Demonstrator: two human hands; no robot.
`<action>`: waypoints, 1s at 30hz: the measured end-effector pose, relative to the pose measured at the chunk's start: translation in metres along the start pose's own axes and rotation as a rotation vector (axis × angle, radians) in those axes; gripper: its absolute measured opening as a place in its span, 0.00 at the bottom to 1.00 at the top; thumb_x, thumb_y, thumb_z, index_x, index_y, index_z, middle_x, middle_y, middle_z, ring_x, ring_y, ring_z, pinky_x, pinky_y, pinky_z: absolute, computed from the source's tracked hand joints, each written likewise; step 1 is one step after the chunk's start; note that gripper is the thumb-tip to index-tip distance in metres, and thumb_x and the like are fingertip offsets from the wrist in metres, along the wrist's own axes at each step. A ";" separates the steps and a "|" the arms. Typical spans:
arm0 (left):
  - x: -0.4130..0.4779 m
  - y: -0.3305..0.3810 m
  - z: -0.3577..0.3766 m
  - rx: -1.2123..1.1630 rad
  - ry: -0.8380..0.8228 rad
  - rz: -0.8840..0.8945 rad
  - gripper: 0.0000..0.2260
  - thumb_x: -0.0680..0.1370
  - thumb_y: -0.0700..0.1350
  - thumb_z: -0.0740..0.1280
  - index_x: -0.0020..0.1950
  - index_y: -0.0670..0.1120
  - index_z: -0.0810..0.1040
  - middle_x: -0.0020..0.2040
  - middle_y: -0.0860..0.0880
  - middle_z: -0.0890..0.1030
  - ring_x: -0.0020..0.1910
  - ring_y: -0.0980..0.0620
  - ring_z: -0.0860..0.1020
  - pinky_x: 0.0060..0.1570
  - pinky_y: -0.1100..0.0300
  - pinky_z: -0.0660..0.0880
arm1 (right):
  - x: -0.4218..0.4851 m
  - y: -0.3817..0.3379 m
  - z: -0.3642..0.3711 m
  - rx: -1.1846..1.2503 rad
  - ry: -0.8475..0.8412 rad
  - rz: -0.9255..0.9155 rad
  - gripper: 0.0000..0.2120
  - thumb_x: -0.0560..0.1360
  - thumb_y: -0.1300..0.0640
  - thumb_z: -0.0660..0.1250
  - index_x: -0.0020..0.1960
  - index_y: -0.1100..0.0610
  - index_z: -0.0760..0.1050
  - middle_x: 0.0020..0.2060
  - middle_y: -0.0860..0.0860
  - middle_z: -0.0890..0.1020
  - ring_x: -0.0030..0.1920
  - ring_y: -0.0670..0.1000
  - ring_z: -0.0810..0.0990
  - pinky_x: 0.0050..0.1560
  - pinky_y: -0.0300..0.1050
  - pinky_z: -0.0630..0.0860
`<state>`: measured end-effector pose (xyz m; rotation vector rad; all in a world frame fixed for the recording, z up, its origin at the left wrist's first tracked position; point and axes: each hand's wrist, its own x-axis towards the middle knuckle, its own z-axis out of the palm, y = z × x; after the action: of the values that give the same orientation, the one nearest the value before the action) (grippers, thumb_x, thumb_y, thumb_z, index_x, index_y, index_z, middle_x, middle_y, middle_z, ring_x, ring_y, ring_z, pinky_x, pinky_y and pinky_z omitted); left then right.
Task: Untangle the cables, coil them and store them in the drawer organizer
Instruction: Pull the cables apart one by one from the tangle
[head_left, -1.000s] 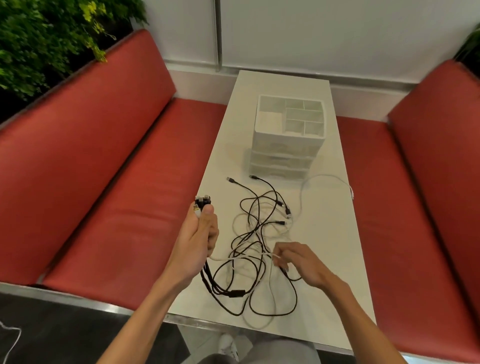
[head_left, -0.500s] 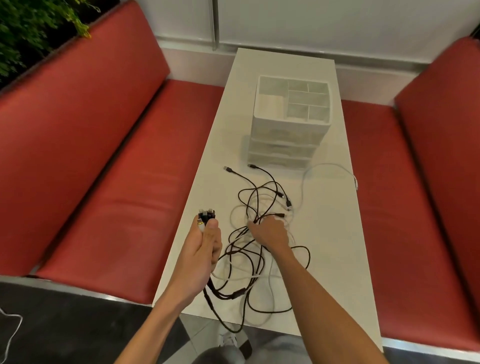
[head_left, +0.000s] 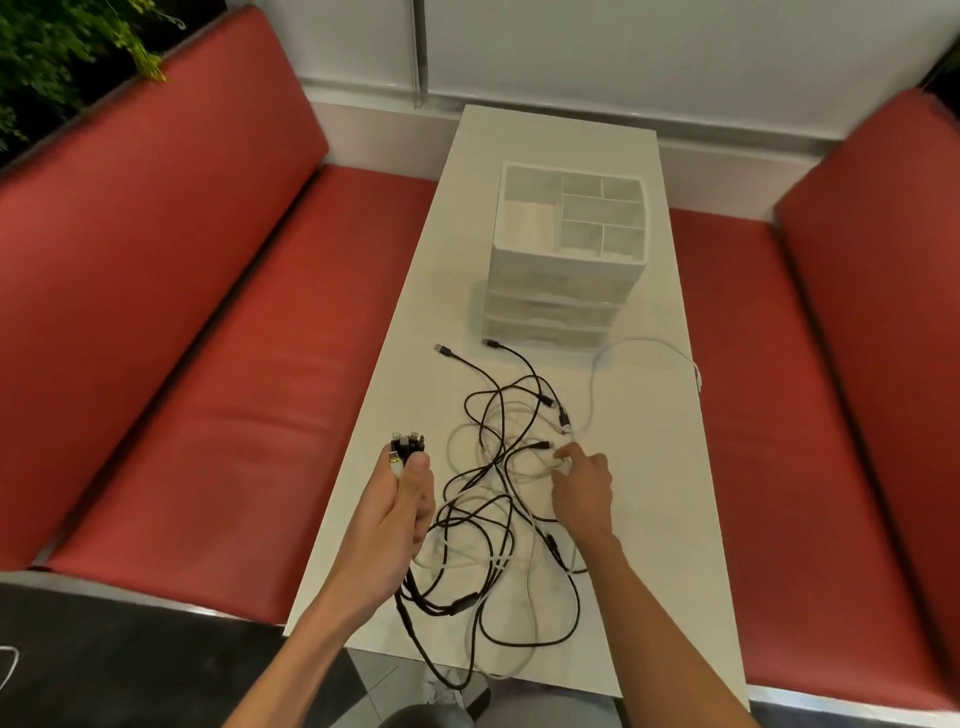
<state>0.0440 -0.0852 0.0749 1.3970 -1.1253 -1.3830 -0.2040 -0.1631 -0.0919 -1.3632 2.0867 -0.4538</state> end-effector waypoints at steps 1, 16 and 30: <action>0.001 0.000 0.001 -0.001 -0.006 0.001 0.20 0.86 0.57 0.56 0.41 0.46 0.60 0.32 0.55 0.60 0.29 0.56 0.56 0.26 0.65 0.56 | 0.002 0.003 -0.002 -0.001 -0.010 -0.023 0.10 0.82 0.65 0.66 0.62 0.55 0.79 0.55 0.57 0.74 0.50 0.56 0.76 0.47 0.49 0.74; 0.009 0.010 0.001 -0.107 -0.007 0.002 0.17 0.86 0.56 0.59 0.45 0.45 0.61 0.36 0.51 0.60 0.30 0.55 0.57 0.27 0.66 0.59 | -0.054 -0.046 -0.122 0.829 0.007 -0.108 0.07 0.83 0.58 0.72 0.51 0.63 0.82 0.54 0.52 0.89 0.53 0.59 0.89 0.56 0.58 0.85; 0.009 0.023 0.006 -0.223 -0.067 0.034 0.11 0.88 0.49 0.58 0.48 0.47 0.62 0.38 0.51 0.63 0.34 0.50 0.55 0.28 0.64 0.59 | -0.125 -0.131 -0.218 0.819 0.102 -0.480 0.15 0.83 0.54 0.70 0.48 0.61 0.68 0.36 0.56 0.79 0.31 0.57 0.74 0.33 0.49 0.72</action>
<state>0.0375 -0.0993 0.0946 1.1757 -0.9983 -1.4908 -0.2157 -0.1124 0.1869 -1.2991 1.3381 -1.4127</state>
